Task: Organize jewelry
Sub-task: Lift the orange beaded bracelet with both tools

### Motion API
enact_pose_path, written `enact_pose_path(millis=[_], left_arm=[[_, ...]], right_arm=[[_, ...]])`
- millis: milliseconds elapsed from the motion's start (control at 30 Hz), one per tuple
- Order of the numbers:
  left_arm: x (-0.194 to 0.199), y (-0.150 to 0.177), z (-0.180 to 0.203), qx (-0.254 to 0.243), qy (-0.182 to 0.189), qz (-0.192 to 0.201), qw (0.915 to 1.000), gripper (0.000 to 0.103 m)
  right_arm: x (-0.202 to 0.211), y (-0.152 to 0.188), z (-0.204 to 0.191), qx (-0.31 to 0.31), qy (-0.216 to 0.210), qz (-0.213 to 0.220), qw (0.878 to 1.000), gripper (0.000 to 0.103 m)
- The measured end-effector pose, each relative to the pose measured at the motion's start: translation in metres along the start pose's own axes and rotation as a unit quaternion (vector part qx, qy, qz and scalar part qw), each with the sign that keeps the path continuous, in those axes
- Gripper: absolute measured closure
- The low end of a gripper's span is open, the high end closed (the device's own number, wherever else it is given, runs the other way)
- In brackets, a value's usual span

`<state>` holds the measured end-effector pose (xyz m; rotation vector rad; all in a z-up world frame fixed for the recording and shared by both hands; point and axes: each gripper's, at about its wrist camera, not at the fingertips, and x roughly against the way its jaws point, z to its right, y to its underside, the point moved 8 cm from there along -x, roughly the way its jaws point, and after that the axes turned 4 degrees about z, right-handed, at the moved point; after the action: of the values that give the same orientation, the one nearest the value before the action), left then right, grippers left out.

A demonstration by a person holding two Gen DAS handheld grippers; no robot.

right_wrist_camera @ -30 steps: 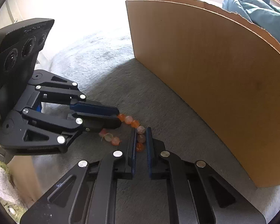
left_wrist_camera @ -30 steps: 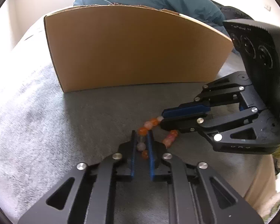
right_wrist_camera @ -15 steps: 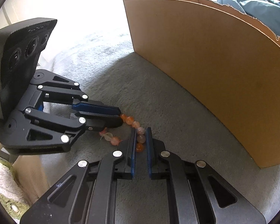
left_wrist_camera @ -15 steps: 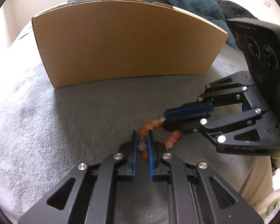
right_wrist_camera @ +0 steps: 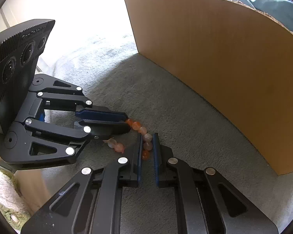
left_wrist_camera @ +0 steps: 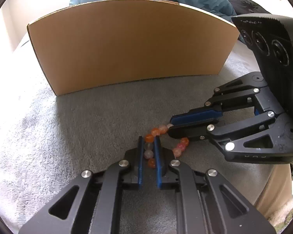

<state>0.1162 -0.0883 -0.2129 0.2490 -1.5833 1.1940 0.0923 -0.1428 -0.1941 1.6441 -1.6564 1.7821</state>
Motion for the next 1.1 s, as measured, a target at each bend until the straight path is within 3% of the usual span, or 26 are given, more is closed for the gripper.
enact_pose_path(millis=[1100], left_arm=[[0.012,-0.001,0.000,0.000,-0.008,0.017,0.9998,0.094]], right_arm=[[0.027,-0.003,-0.007,0.013,0.015,0.012,1.000,0.095]])
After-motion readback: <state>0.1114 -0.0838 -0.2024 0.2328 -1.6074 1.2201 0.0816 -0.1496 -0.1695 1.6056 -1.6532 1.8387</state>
